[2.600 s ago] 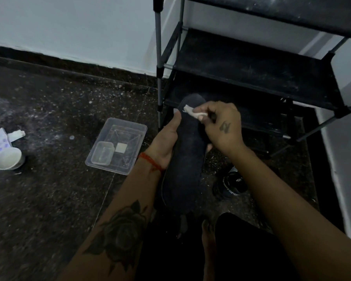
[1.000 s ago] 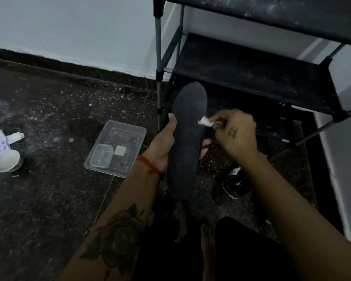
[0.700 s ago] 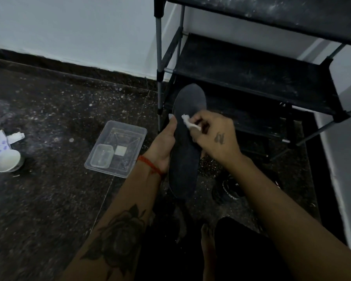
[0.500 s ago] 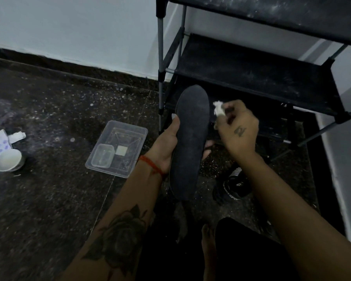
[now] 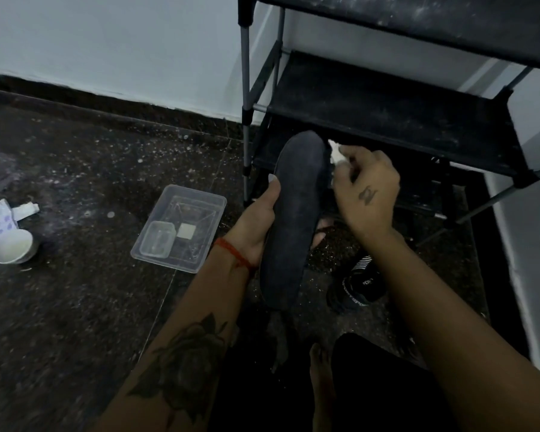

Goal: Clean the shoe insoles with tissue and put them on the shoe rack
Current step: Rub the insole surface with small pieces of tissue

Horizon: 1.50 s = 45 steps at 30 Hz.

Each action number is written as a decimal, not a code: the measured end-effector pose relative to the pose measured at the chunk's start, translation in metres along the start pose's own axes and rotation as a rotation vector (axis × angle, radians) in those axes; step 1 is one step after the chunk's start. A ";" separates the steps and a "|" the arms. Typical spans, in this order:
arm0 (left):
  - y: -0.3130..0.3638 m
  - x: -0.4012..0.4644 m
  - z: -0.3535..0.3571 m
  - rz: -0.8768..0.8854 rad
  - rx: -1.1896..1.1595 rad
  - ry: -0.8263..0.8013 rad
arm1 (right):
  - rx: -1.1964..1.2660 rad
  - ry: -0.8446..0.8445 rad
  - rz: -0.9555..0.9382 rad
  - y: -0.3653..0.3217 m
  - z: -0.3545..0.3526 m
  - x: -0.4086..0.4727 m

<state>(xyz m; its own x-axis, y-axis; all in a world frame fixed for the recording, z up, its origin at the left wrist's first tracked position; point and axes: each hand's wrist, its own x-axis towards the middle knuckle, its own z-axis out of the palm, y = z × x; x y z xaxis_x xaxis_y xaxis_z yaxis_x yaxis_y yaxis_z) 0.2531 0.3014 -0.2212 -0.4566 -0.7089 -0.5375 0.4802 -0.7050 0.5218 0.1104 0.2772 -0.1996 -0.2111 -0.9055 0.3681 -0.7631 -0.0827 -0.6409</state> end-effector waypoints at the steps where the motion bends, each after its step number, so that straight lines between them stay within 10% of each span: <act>1: 0.000 -0.001 0.001 0.005 -0.002 0.003 | 0.031 -0.011 -0.046 -0.005 0.002 -0.002; 8: 0.004 -0.002 0.000 0.078 -0.036 0.018 | 0.009 -0.324 -0.243 -0.014 0.016 -0.022; 16: 0.006 -0.003 -0.001 0.031 -0.092 -0.005 | 0.481 -0.278 0.490 -0.010 0.003 -0.008; 28: 0.000 -0.004 0.003 0.072 -0.032 0.027 | -0.040 -0.234 -0.059 -0.008 0.013 -0.013; 33: 0.004 -0.002 0.000 0.157 -0.022 0.101 | 0.120 -0.571 -0.249 -0.027 0.006 -0.021; 45: 0.002 0.000 -0.004 0.135 0.026 0.139 | 0.052 -0.456 -0.177 -0.021 0.005 -0.020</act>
<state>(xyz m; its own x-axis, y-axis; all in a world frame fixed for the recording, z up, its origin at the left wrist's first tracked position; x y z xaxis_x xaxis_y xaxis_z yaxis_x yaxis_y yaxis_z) 0.2566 0.2999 -0.2229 -0.2808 -0.7889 -0.5467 0.5097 -0.6052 0.6115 0.1333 0.2951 -0.1969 0.2172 -0.9646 0.1496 -0.7292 -0.2622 -0.6320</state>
